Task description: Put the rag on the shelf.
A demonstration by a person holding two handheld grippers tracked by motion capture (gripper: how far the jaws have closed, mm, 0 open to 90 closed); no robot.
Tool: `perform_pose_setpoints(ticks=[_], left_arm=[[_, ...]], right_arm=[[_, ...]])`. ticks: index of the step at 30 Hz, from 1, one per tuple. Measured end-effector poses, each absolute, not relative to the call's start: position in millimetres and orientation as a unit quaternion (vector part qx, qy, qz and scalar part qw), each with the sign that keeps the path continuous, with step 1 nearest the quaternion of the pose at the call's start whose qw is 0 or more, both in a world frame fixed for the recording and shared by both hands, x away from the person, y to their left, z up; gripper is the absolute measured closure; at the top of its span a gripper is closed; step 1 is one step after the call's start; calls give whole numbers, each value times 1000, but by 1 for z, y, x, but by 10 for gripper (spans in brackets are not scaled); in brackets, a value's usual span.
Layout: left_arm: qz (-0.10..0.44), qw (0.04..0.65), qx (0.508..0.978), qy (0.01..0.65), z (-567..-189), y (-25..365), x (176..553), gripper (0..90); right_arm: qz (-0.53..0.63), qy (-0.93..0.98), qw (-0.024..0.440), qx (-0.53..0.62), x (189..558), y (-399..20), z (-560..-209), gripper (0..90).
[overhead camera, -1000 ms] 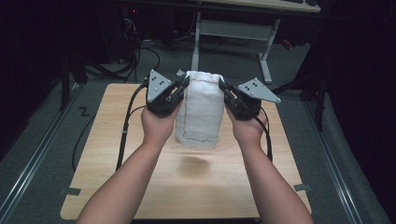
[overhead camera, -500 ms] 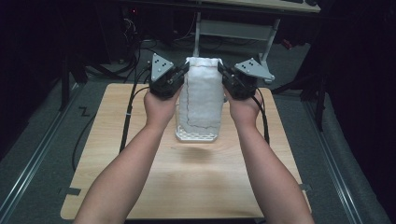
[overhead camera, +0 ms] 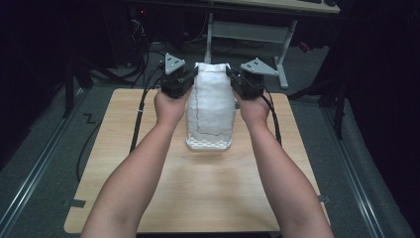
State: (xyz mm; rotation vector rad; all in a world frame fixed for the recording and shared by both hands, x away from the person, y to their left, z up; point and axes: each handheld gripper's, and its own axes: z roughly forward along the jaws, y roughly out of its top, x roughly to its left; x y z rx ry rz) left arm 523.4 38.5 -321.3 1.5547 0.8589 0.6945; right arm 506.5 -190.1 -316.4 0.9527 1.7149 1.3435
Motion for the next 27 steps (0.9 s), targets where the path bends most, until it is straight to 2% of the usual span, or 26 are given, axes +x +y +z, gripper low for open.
perform_pose_setpoints(ticks=[6, 12, 14, 16, 21, 27], left_arm=[[263, 568, 669, 401, -334, 38, 542, 834], [256, 536, 690, 413, -355, 33, 551, 820], [247, 534, 695, 415, -358, 32, 552, 750], [236, 534, 697, 417, -359, 33, 553, 660], [243, 530, 702, 409, -359, 35, 549, 615], [244, 535, 699, 406, -359, 38, 542, 608]], right_arm=[[505, 680, 361, 391, 525, -189, -327, 852], [478, 696, 357, 399, 535, -185, -344, 823], [476, 694, 359, 403, 537, -185, -349, 747], [476, 698, 349, 407, 539, -185, -352, 712], [466, 707, 349, 402, 536, -183, -354, 692], [461, 712, 349, 399, 533, -180, -354, 662]])
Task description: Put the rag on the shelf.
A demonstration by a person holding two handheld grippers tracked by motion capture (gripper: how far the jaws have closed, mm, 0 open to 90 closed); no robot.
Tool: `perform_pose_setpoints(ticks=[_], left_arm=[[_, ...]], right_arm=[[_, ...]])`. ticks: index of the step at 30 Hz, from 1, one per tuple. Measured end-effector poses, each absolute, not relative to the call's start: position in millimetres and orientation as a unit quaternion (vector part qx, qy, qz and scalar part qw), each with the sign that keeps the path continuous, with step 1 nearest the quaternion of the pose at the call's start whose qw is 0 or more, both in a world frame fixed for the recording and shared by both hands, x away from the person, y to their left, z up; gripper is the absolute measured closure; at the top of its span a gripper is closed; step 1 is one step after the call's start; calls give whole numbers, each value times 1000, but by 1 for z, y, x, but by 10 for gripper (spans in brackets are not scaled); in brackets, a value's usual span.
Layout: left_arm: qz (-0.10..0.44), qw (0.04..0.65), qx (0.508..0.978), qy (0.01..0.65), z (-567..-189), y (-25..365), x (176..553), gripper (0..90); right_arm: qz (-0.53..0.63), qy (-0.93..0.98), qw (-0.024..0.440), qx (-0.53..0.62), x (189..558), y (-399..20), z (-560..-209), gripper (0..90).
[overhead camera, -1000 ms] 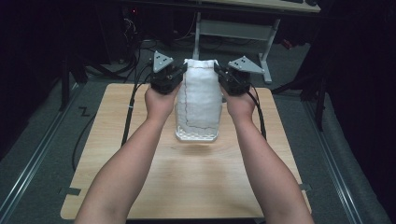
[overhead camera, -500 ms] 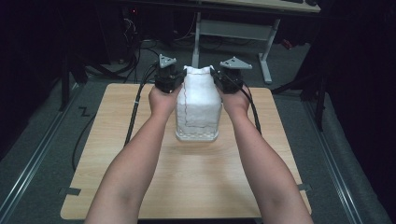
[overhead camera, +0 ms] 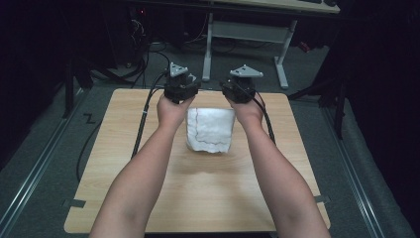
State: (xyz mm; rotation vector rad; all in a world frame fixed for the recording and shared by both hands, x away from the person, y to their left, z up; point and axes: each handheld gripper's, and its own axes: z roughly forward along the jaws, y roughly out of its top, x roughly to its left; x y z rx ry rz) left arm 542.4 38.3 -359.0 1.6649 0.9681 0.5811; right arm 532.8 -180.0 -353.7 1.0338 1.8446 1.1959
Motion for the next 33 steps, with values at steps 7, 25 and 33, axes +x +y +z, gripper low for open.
perform_pose_setpoints(ticks=[7, 25, 33], left_arm=[[264, 537, 692, 403, -353, 42, 533, 549], [259, 553, 705, 360, -352, 55, 487, 467], [265, 558, 711, 337, -351, 68, 456, 416]], right_arm=[[467, 710, 347, 397, 526, -178, -352, 616], [472, 722, 343, 373, 480, -183, -358, 534], [474, 727, 345, 357, 455, -191, -357, 486]])
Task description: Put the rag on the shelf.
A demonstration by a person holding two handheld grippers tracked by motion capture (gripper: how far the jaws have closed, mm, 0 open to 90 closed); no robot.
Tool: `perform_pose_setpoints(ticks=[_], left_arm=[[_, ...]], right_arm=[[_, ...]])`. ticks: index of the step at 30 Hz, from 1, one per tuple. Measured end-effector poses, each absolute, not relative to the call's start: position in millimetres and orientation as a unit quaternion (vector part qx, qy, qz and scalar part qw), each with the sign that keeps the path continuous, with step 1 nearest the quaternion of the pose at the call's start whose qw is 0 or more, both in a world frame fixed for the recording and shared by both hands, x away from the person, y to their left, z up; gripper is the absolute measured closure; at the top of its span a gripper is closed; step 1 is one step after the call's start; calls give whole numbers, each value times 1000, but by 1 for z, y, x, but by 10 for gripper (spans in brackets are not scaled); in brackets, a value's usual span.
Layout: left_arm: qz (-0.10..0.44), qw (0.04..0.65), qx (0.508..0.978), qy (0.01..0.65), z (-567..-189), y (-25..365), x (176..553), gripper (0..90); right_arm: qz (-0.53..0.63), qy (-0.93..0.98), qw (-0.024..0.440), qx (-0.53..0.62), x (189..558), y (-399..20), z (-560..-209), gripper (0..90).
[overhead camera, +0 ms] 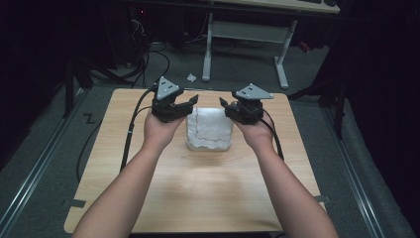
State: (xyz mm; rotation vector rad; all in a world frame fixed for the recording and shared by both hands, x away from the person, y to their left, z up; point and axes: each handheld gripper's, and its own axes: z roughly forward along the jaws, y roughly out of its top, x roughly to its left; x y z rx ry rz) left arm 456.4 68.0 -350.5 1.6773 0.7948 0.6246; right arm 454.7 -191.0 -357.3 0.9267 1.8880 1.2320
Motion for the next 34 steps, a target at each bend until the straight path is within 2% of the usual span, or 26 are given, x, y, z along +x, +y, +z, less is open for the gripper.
perform_pose_setpoints(ticks=[3, 5, 9, 13, 17, 20, 21, 22, 25, 28, 34], left_arm=[[254, 557, 718, 332, -358, 76, 442, 411], [246, 553, 723, 333, -367, 83, 431, 408], [207, 544, 737, 344, -396, 98, 408, 409], [199, 513, 758, 351, -438, 111, 388, 399], [153, 485, 777, 372, -485, 128, 367, 391], [159, 472, 780, 379, -528, 145, 335, 388], [163, 429, 794, 399, -535, 143, 330, 430], [146, 398, 811, 403, -536, 138, 331, 360], [173, 408, 815, 374, -532, 127, 323, 383], [133, 444, 800, 380, -530, 126, 330, 371], [126, 453, 787, 400, -534, 135, 334, 344]], right_arm=[[474, 730, 342, 354, 441, -195, -362, 469], [480, 732, 326, 356, 424, -202, -374, 468], [469, 739, 324, 359, 403, -212, -399, 453], [457, 746, 308, 373, 390, -219, -421, 436], [456, 750, 271, 396, 371, -228, -456, 396], [429, 762, 251, 416, 352, -233, -489, 366], [420, 762, 258, 420, 342, -235, -500, 400], [409, 764, 260, 426, 326, -235, -513, 421], [413, 759, 257, 434, 321, -233, -513, 438], [401, 770, 252, 428, 323, -226, -520, 429], [384, 781, 245, 428, 333, -226, -528, 412]])
